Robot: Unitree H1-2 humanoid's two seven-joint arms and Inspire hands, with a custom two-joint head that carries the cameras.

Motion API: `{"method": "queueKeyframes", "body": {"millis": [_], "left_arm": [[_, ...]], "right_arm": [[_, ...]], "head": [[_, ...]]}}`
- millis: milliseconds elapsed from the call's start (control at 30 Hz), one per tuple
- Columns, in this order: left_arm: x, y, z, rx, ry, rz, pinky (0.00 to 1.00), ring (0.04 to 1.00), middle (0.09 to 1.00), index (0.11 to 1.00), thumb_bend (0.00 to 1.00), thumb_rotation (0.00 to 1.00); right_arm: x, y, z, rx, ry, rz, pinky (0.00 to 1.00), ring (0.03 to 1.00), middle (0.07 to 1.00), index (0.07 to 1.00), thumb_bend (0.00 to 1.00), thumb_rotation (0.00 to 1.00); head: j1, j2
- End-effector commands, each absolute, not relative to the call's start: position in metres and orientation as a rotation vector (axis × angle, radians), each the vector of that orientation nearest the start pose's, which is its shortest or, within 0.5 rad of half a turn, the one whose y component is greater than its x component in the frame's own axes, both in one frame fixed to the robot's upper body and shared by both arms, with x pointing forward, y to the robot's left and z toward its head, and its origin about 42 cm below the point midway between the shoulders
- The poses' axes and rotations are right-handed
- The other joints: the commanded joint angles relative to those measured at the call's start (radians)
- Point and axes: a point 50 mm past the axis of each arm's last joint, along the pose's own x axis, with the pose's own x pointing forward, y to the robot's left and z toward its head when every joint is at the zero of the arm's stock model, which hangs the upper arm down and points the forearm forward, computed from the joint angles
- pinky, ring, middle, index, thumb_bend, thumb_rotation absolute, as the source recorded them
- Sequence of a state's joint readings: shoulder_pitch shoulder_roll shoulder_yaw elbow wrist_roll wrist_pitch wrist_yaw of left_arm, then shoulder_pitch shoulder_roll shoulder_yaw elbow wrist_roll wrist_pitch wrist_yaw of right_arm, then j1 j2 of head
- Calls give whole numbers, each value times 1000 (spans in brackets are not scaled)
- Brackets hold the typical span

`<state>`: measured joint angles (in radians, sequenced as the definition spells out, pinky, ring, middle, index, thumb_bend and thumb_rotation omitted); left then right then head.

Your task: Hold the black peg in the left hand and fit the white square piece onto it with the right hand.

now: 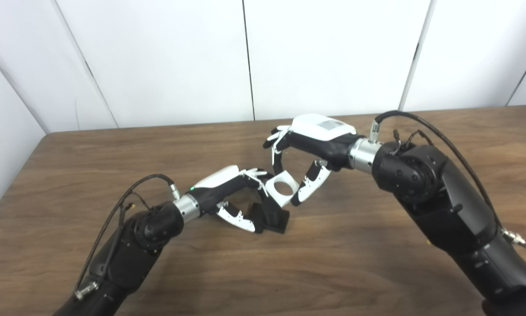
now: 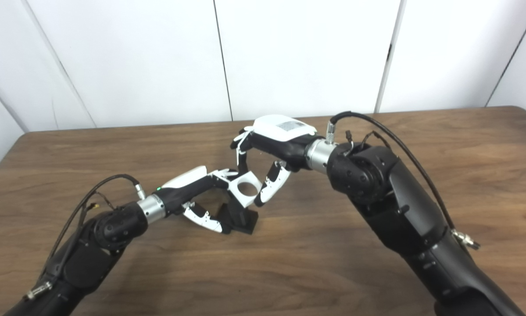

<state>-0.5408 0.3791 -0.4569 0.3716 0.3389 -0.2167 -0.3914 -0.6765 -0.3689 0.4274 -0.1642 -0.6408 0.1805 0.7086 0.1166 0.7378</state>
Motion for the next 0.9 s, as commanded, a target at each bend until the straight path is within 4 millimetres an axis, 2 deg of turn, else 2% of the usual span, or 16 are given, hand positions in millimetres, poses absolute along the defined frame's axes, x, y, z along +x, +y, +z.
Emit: {"method": "queueKeyframes", "body": {"millis": [0,433,867], "left_arm": [[411,187,135,1001,-106,-897,1000,1000,947,490,517,87],[410,186,137,1000,-105,-893,1000,1000,952,490,517,88],[409,181,133,989,-96,-899,1000,1000,952,491,517,87]], "right_arm": [[405,-137,329,-1311,-437,735,925,938,858,481,523,137],[412,-128,298,-1330,-381,789,937,937,858,480,523,136],[421,-122,283,-1311,-328,787,965,951,860,481,523,136]], "head": [[3,2],[14,16],[22,18]]}}
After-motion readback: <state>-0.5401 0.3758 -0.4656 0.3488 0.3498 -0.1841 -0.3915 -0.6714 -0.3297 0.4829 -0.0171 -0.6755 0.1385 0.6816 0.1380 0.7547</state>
